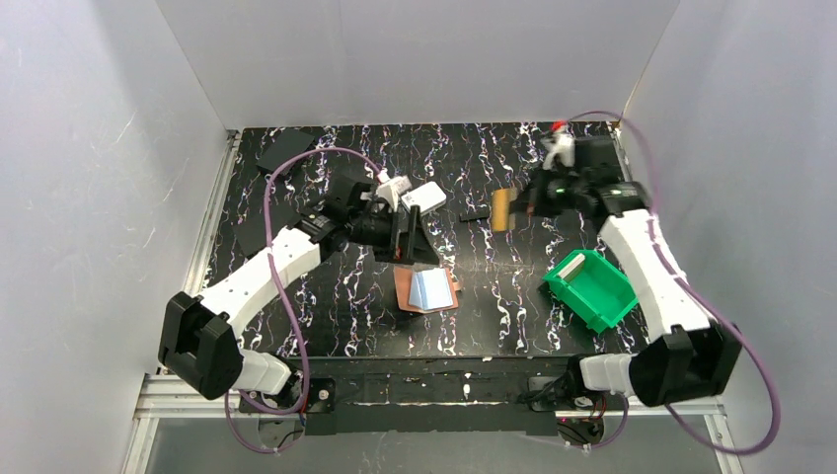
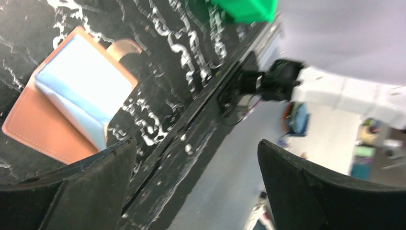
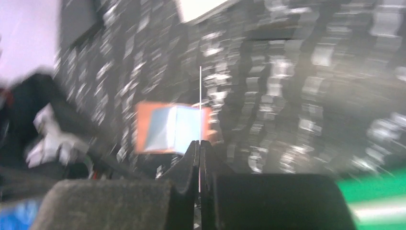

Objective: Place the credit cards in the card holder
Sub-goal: Pick up the credit card from the storage box, then insert the credit card into the card holder.

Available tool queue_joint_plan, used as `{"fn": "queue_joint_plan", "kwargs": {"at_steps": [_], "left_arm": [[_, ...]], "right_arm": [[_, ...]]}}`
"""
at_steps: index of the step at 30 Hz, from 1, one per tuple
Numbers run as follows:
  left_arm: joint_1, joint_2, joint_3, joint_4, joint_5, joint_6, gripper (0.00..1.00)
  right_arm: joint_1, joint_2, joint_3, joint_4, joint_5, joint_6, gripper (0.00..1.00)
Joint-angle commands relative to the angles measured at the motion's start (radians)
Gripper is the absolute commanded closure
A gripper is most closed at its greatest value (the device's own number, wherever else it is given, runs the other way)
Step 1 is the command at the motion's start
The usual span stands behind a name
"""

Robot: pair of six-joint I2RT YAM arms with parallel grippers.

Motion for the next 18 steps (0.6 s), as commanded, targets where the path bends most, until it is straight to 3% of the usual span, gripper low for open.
{"fn": "queue_joint_plan", "kwargs": {"at_steps": [1, 5, 9, 14, 18], "left_arm": [[0.121, -0.072, -0.038, 0.215, 0.249, -0.25, 0.04], [0.205, -0.158, -0.097, 0.364, 0.32, -0.4, 0.08], [0.232, -0.264, -0.13, 0.375, 0.268, -0.457, 0.14], [0.23, -0.341, -0.173, 0.456, 0.218, -0.536, 0.27], [0.222, -0.34, -0.161, 0.459, 0.229, -0.531, 0.38]], "right_arm": [[0.186, 0.048, -0.076, 0.247, -0.442, 0.031, 0.99], [0.299, 0.04, -0.19, 0.724, -0.616, 0.273, 0.99], [0.329, 0.04, -0.206, 0.822, -0.676, 0.326, 0.99], [0.339, 0.012, -0.31, 1.173, -0.703, 0.572, 0.99], [0.343, 0.018, -0.345, 1.316, -0.683, 0.688, 0.99]]}}
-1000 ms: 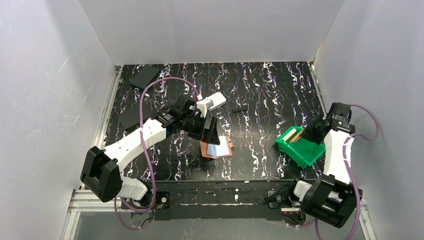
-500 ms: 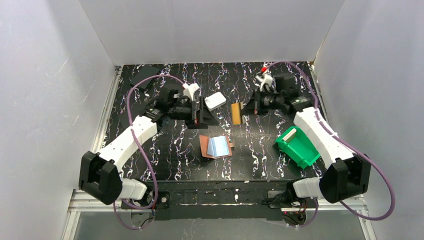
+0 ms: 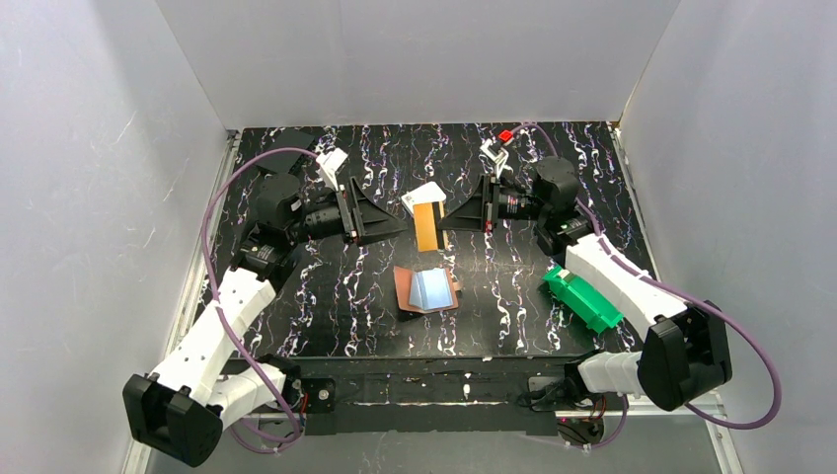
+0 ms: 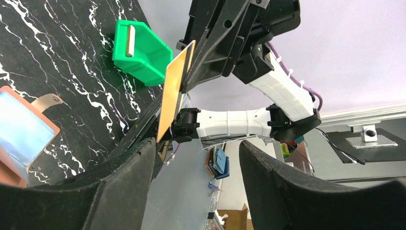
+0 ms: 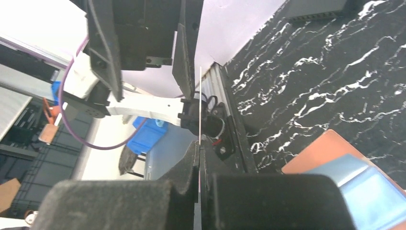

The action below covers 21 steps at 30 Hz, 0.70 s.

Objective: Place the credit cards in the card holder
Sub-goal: Insert the credit card into the card holder.

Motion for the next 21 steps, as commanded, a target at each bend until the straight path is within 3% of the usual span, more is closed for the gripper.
{"fn": "queue_joint_plan", "kwargs": {"at_steps": [1, 9, 10, 12, 14, 15, 16, 17, 18, 19, 21], "left_arm": [[-0.011, 0.006, 0.001, 0.035, 0.009, -0.028, 0.4], [-0.073, 0.052, 0.02, 0.036, -0.015, -0.013, 0.5], [-0.088, 0.07, 0.031, 0.036, -0.018, -0.009, 0.61], [-0.102, 0.083, 0.039, 0.036, -0.037, 0.012, 0.69], [-0.112, 0.097, 0.047, 0.036, -0.043, 0.034, 0.96], [-0.114, 0.098, 0.045, 0.028, -0.049, 0.057, 1.0], [-0.114, 0.096, 0.052, -0.051, -0.126, 0.123, 1.0], [-0.123, 0.104, 0.08, -0.249, -0.242, 0.242, 1.0], [-0.136, 0.132, 0.108, -0.385, -0.35, 0.324, 1.0], [-0.143, 0.158, 0.121, -0.451, -0.397, 0.369, 1.0], [-0.177, 0.214, 0.105, -0.473, -0.44, 0.371, 1.0]], "right_arm": [[0.012, -0.017, -0.025, 0.298, -0.021, 0.183, 0.99], [0.035, -0.01, -0.035, 0.364, -0.01, 0.228, 0.99], [0.037, -0.009, -0.037, 0.364, -0.015, 0.231, 0.99], [0.037, -0.013, -0.045, 0.347, -0.023, 0.228, 0.99], [0.037, -0.017, -0.055, 0.282, -0.012, 0.188, 0.99], [0.036, -0.023, -0.041, 0.15, 0.02, 0.104, 0.92], [0.036, -0.03, 0.028, -0.173, 0.14, -0.096, 0.71], [0.036, -0.023, 0.085, -0.514, 0.377, -0.308, 0.53], [0.036, -0.014, 0.076, -0.609, 0.53, -0.362, 0.48], [0.036, -0.002, 0.066, -0.674, 0.635, -0.383, 0.37], [0.038, 0.048, 0.017, -0.661, 0.594, -0.416, 0.3]]}}
